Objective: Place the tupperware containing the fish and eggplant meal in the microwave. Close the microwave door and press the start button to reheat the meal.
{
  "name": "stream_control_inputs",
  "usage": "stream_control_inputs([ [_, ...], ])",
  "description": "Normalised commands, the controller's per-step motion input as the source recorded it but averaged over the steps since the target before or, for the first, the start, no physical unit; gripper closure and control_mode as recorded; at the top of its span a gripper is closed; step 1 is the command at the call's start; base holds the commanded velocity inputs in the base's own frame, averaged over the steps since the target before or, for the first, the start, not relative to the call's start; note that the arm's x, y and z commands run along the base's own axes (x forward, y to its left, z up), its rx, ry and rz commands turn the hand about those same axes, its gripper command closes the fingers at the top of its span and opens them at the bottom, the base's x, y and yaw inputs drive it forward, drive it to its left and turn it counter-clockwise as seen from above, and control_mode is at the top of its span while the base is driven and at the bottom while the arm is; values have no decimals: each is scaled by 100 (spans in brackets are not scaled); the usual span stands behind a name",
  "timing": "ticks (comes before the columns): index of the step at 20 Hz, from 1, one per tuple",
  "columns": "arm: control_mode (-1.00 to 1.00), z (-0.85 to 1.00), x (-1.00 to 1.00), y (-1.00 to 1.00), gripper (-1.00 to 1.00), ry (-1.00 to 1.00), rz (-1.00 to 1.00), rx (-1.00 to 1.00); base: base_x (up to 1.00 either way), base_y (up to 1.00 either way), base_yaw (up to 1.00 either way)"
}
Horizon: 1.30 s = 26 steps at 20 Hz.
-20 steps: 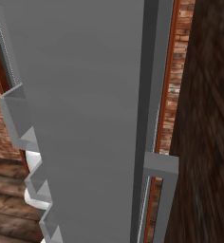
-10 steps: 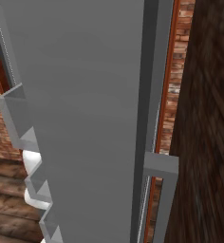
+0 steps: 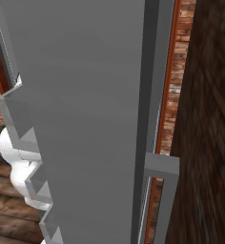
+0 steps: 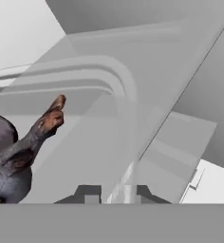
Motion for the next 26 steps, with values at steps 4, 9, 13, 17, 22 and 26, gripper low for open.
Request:
stream_control_inputs([
  [4, -100, 0, -100, 16, 100, -9, 0, 0, 0, 0, 0],
  [9, -100, 7, -100, 3, 100, 2, 0, 2, 0, 0, 0],
  [13, -100, 8, -100, 0, 100, 12, -7, 10, 0, 0, 0],
  [17, -100, 3, -100, 0, 100, 14, -12, 17, 0, 0, 0],
  [22, -100, -1, -100, 0, 100, 10, -7, 12, 0, 0, 0],
  [26, -100, -15, -100, 0, 100, 1, 0, 2, 0, 0, 0],
])
